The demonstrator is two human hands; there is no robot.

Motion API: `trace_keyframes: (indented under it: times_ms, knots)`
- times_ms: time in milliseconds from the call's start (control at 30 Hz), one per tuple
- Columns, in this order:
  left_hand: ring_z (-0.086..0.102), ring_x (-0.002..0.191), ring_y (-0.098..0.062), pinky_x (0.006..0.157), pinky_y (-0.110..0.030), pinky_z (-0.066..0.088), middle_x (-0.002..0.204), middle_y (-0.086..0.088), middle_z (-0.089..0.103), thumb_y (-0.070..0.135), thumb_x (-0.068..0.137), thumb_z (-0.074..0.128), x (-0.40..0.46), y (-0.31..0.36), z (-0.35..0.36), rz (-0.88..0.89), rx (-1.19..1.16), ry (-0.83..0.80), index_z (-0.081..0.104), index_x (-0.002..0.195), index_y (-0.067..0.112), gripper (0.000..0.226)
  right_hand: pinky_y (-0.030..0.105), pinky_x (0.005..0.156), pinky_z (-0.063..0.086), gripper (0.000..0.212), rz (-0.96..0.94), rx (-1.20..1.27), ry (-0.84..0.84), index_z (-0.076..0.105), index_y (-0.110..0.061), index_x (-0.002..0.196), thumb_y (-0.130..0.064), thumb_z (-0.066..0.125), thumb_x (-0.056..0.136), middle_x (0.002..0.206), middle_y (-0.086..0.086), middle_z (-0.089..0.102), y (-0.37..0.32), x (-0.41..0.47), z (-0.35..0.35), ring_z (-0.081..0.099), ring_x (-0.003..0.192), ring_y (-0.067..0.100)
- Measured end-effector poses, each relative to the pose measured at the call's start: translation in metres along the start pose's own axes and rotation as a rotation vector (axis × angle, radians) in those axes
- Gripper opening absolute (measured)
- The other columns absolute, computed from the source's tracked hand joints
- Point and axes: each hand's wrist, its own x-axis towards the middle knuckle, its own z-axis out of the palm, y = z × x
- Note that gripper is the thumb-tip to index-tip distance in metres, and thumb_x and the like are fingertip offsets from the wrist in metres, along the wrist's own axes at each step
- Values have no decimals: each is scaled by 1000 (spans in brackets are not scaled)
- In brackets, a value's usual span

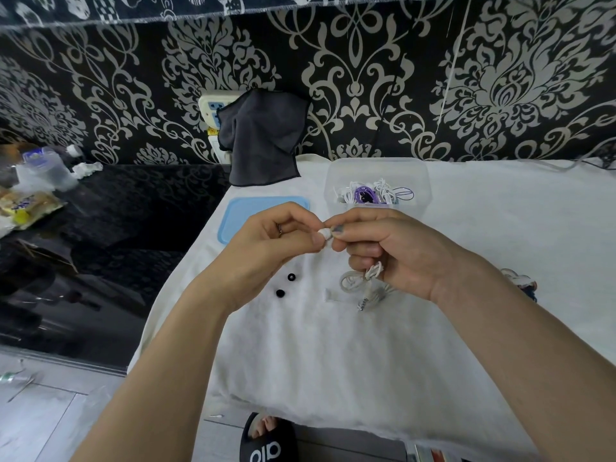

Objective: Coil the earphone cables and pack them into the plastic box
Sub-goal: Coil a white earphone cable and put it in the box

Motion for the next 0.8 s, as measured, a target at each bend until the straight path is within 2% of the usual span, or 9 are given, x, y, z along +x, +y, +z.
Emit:
trace_keyframes:
  times_ms: [133,233,400,533,800]
  knots:
    - [68,83,-17,87,-28,52,86,-11,74,-3,87,70,0,1,3,47,69,41,69,94,4,10,18,48,32,16,51,30,-8,70,-4,101,2,59,93,68,6,66,-1,-1,0,30,46,5]
    - [71,85,-15,85,-23,53,86,-9,76,-4,88,69,-1,2,5,80,74,67,69,94,4,10,17,47,31,15,77,113,-15,67,-7,99,1,55,94,67,4,65,0,-1,2,29,45,4]
    - [73,96,-19,88,-23,53,95,-12,78,-3,89,69,-2,3,6,99,102,57,70,99,3,12,16,45,30,12,112,206,0,65,-8,96,-1,56,94,65,3,63,1,0,2,29,43,3]
    - [73,93,-16,86,-22,54,93,-9,77,-7,90,65,-2,4,6,107,123,59,70,98,3,14,15,44,28,12,131,245,7,65,-9,91,-1,56,93,65,2,61,2,1,2,27,43,2]
    - [72,85,-14,86,-25,55,86,-5,76,-4,91,66,0,6,10,129,170,98,70,97,1,9,16,42,30,12,139,289,16,66,-7,93,0,56,93,65,3,60,3,3,0,27,42,3]
